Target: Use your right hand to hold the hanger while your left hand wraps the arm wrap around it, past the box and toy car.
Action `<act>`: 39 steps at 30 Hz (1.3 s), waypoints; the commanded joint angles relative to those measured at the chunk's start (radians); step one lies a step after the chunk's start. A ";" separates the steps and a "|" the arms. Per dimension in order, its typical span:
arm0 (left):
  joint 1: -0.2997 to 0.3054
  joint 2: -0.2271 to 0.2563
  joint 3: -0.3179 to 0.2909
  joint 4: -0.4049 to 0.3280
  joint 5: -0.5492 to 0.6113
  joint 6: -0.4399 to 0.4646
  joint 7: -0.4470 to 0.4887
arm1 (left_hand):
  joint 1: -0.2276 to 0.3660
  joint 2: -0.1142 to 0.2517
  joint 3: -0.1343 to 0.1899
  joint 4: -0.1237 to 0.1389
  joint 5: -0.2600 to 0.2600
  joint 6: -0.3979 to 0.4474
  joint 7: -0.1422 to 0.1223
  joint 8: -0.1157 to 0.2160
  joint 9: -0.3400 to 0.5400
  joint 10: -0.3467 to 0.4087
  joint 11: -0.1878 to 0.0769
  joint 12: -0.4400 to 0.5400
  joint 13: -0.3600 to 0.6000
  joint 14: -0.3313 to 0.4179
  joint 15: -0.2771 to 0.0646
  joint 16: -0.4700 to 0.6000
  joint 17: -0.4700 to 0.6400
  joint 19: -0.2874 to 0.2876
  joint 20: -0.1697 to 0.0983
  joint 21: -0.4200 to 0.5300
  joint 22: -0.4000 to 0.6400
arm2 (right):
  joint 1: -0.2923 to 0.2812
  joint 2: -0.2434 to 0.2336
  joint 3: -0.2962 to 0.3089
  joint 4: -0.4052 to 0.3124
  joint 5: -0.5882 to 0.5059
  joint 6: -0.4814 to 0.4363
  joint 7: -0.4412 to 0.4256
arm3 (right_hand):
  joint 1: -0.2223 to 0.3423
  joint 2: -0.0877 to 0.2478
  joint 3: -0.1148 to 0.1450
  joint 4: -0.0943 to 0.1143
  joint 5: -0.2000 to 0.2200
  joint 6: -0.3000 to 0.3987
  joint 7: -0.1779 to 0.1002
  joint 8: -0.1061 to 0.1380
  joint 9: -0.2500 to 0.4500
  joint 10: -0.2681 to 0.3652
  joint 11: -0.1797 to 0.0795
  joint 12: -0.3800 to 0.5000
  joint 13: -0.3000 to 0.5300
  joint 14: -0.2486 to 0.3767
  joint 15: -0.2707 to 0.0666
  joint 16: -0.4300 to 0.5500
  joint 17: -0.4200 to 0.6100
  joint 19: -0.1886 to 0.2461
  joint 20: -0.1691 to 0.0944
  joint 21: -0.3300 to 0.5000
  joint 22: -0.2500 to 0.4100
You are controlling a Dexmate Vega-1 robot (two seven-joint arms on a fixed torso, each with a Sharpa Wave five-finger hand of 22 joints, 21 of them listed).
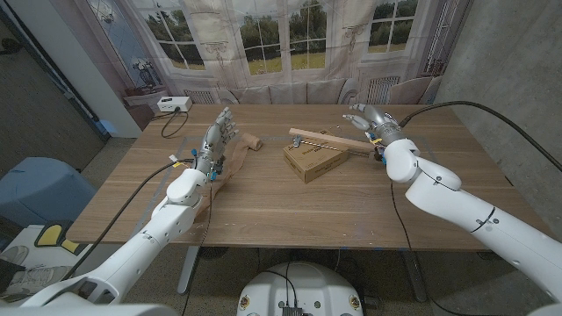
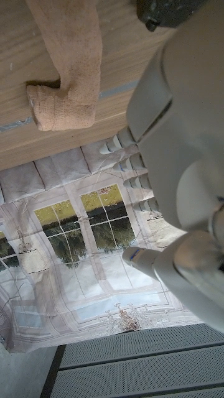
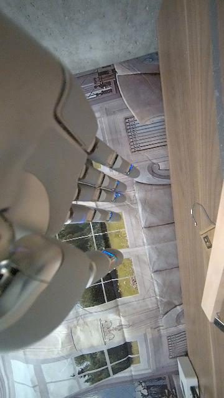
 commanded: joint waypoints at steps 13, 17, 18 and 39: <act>-0.014 -0.010 0.008 0.026 -0.003 -0.001 -0.017 | -0.012 0.002 0.004 0.006 0.003 0.004 -0.005 0.005 0.003 0.006 0.005 0.009 0.000 0.010 0.004 0.001 0.004 0.006 0.002 0.004 0.005 | 0.162 -0.028 -0.201 -0.010 -0.167 -0.267 0.175 | 0.021 0.002 0.013 -0.001 0.010 -0.003 0.000 -0.002 0.002 0.013 -0.013 0.006 0.002 0.020 -0.008 0.005 -0.003 0.022 0.000 0.006 0.001; -0.013 -0.010 0.006 0.027 -0.005 -0.003 -0.017 | -0.012 0.002 0.004 0.006 0.003 0.005 -0.003 0.005 0.004 0.006 0.002 0.008 0.000 0.012 0.004 0.001 0.004 0.008 0.002 0.004 0.006 | 0.194 -0.028 -0.241 -0.002 -0.200 -0.300 0.209 | 0.026 0.002 0.015 -0.002 0.010 -0.005 0.000 -0.003 0.002 0.012 -0.014 0.004 0.002 0.021 -0.008 0.005 -0.004 0.025 -0.002 0.007 0.001; -0.013 -0.010 0.006 0.027 -0.005 -0.003 -0.018 | -0.013 0.002 0.004 0.006 0.003 0.004 -0.003 0.005 0.004 0.006 0.004 0.008 0.000 0.012 0.003 0.001 0.004 0.008 0.002 0.004 0.006 | 0.200 -0.024 -0.247 0.001 -0.203 -0.311 0.217 | 0.027 0.002 0.015 -0.002 0.010 -0.005 0.001 -0.003 0.002 0.011 -0.014 0.004 0.002 0.022 -0.009 0.005 -0.004 0.025 -0.001 0.007 0.001; -0.031 -0.016 0.008 0.061 -0.013 -0.003 -0.035 | -0.014 0.002 0.004 0.006 0.003 0.007 -0.002 0.004 0.004 0.006 0.002 0.008 0.000 0.015 0.003 -0.002 0.005 0.010 0.002 0.004 0.007 | 0.324 -0.006 -0.385 0.078 -0.259 -0.432 0.358 | 0.040 0.004 0.016 0.000 0.008 -0.007 -0.005 -0.005 0.002 0.026 -0.016 0.007 0.002 0.038 -0.014 0.010 -0.006 0.039 -0.004 0.008 0.001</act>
